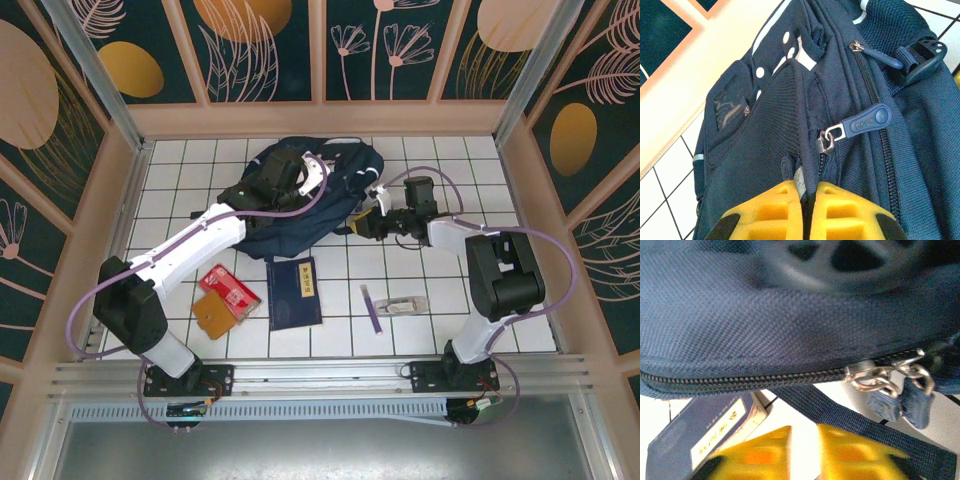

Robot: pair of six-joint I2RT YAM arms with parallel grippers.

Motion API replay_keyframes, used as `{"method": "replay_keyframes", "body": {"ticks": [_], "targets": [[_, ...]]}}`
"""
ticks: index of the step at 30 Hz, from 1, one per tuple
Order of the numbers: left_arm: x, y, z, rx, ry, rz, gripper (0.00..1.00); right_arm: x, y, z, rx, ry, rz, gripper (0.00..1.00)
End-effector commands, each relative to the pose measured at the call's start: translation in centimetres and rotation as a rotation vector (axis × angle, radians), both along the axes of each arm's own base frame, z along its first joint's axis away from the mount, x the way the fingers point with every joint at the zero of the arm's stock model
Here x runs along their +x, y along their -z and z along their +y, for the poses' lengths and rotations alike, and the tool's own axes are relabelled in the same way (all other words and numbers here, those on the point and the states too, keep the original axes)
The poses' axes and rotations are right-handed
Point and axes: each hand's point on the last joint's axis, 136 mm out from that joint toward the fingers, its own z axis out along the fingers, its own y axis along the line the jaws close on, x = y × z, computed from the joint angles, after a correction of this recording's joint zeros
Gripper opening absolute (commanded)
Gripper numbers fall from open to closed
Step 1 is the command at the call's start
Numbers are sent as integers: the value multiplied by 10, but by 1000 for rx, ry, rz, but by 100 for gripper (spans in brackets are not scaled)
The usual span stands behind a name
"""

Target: Pack the student bag

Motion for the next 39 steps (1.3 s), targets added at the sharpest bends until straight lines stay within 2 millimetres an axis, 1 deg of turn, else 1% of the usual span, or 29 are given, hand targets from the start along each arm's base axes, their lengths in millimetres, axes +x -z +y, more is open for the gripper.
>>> {"method": "replay_keyframes", "body": {"ticks": [1, 2, 5, 9, 10, 11, 12, 13, 14, 15, 16, 18, 20, 22, 23, 25, 27, 29, 32, 34, 37, 38, 39], "targets": [[22, -67, -11, -117, 5, -190, 0, 1, -18, -8, -1, 14, -118, 3], [23, -67, -10, -120, 1, -190, 0, -2, -19, -11, -4, 13, -146, 0], [24, -65, -9, -122, -4, -184, 0, -5, -26, -18, -26, 33, -245, 0], [23, -62, -13, -139, 9, -169, 0, -16, -40, -20, -19, 28, -426, 0], [22, -60, -14, -142, 16, -164, 0, -18, -40, -22, -20, 38, -457, 0], [21, -60, -15, -148, 21, -162, 0, -16, -43, -25, -26, 69, -492, 0], [21, -60, -15, -152, 23, -161, 0, -10, -43, -31, -40, 121, -506, 0], [20, -60, -16, -155, 29, -159, 0, -3, -42, -37, -60, 177, -509, 7], [19, -60, -17, -161, 36, -156, 0, 3, -42, -41, -76, 215, -508, 25], [18, -62, -19, -170, 44, -153, 0, 6, -41, -42, -83, 226, -515, 39], [16, -62, -19, -174, 48, -149, 0, 8, -41, -44, -89, 236, -528, 42], [15, -65, -21, -189, 58, -147, 0, 13, -44, -45, -94, 257, -592, 44], [13, -65, -23, -205, 66, -140, 0, 9, -48, -42, -98, 237, -707, 46], [12, -65, -25, -218, 71, -134, 0, 15, -47, -39, -102, 254, -723, 47], [11, -66, -25, -224, 72, -133, 0, 16, -44, -33, -118, 242, -729, 47], [11, -66, -26, -232, 69, -132, 0, 13, -42, -23, -141, 236, -767, 47], [12, -68, -25, -233, 65, -134, 0, 12, -40, -18, -178, 260, -817, 47], [13, -73, -24, -234, 58, -141, 0, 13, -31, -21, -242, 271, -875, 47], [12, -80, -25, -249, 70, -142, 0, 27, -12, -40, -377, 307, -912, 47], [12, -84, -26, -259, 80, -140, 0, 30, -11, -49, -377, 341, -916, 47], [12, -86, -28, -269, 87, -135, 0, 29, -13, -52, -344, 371, -922, 46], [12, -86, -29, -273, 88, -135, 0, 27, -12, -48, -339, 357, -924, 43], [11, -87, -30, -277, 90, -135, 0, 26, -9, -45, -350, 342, -931, 35]]}}
